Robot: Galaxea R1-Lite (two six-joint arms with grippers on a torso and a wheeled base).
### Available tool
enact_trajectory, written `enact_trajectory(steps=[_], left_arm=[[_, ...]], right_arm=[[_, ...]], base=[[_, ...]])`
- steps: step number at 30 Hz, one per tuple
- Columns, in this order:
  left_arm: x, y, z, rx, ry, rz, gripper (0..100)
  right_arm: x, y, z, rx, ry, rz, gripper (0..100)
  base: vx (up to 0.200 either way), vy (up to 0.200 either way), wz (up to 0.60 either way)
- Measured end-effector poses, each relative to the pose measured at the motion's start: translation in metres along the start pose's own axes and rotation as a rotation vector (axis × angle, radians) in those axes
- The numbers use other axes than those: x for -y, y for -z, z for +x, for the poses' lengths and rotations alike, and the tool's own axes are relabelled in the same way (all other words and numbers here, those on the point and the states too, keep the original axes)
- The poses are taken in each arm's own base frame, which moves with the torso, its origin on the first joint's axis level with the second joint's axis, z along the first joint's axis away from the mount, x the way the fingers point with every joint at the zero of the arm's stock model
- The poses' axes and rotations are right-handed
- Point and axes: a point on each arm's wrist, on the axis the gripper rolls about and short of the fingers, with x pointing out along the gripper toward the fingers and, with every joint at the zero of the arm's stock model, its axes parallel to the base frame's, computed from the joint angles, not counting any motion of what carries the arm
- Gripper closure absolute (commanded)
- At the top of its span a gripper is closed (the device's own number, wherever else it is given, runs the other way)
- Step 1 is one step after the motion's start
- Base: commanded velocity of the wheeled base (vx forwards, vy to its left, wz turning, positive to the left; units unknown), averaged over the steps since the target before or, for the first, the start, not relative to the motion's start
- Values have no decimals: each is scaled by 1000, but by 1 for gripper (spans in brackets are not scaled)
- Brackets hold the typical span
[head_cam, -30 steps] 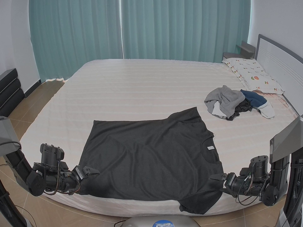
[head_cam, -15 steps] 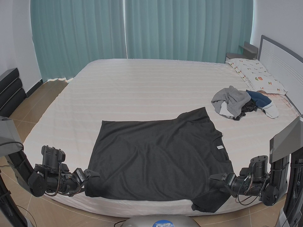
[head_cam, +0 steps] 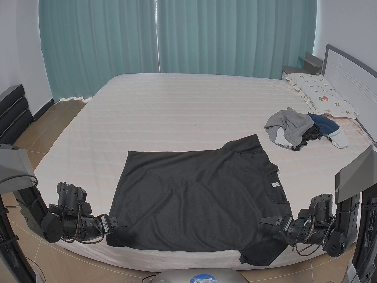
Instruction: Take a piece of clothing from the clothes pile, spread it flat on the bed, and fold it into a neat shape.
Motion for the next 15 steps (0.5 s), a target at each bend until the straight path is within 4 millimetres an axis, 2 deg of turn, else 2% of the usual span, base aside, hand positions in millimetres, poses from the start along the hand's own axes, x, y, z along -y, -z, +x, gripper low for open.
enact_trajectory(steps=[8,15], left_arm=[[-7,-1,15,28,0,14,0],[-16,2,26,115,25,129,0]], right_arm=[[0,1,0,-4,5,-1,0],[1,2,1,-7,7,-4,0]], base=[[0,0,0],[0,0,0]])
